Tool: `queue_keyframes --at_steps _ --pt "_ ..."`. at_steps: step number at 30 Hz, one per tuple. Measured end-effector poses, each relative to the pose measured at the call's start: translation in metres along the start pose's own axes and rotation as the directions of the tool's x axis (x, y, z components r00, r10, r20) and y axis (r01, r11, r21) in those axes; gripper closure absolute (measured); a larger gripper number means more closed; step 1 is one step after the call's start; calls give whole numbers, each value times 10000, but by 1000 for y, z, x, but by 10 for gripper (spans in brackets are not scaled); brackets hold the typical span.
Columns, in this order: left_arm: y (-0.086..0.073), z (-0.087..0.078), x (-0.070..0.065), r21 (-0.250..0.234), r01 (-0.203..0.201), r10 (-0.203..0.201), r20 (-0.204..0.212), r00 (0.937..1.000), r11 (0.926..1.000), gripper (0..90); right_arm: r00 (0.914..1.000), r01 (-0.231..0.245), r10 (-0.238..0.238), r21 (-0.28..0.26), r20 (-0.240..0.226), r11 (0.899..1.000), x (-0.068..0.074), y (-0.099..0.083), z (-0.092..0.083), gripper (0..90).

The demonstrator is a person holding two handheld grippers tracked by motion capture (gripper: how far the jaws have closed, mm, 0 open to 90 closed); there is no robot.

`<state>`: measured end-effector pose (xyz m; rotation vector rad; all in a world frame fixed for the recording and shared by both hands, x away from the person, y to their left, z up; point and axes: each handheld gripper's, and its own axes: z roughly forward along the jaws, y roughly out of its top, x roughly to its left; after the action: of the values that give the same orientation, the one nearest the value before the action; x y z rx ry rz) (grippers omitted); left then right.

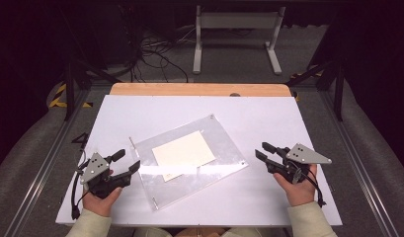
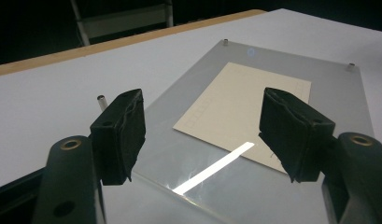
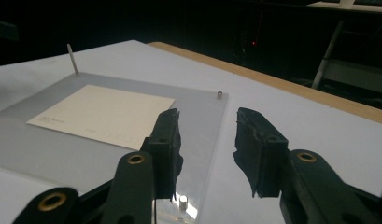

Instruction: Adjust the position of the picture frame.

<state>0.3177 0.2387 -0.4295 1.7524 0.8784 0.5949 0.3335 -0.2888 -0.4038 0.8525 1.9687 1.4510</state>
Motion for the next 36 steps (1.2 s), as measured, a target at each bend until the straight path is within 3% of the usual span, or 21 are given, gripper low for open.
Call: queue_keyframes --at_steps 2,7,11,14,22,26,28,30,36 --pt "-1 0 0 97 23 -23 37 10000 10000 319 10000 -48 47 -143 -46 9999 -1 0 0 573" --pt "-1 0 1 101 30 -29 -56 10000 9999 322 9998 190 -190 86 -15 9998 0 0 1 555" --pt "-1 1 2 144 20 -18 -108 9999 9999 324 9994 322 -319 209 -141 9993 1 3 3 588" --pt "-1 1 1 197 3 -1 -96 10000 9998 325 9998 171 -167 319 -133 9993 1 4 5 563" --pt "0 1 -3 285 -151 153 -79 9999 9995 326 9984 243 -173 1331 -533 9908 6 9 21 607" --pt "0 2 -2 339 -160 161 -44 9999 9993 326 9968 348 -185 2135 -777 9763 7 4 32 622" --pt "0 2 -2 369 -191 193 -67 9998 9991 327 9964 343 -127 2626 -836 9643 7 1 37 623" --pt "0 2 -2 380 -188 190 -53 9998 9991 328 9950 343 -18 3247 -997 9452 8 -5 45 623" --pt "-1 3 -3 472 -205 206 -27 9998 9987 328 9947 415 -13 3900 -1027 9199 8 -12 57 637"
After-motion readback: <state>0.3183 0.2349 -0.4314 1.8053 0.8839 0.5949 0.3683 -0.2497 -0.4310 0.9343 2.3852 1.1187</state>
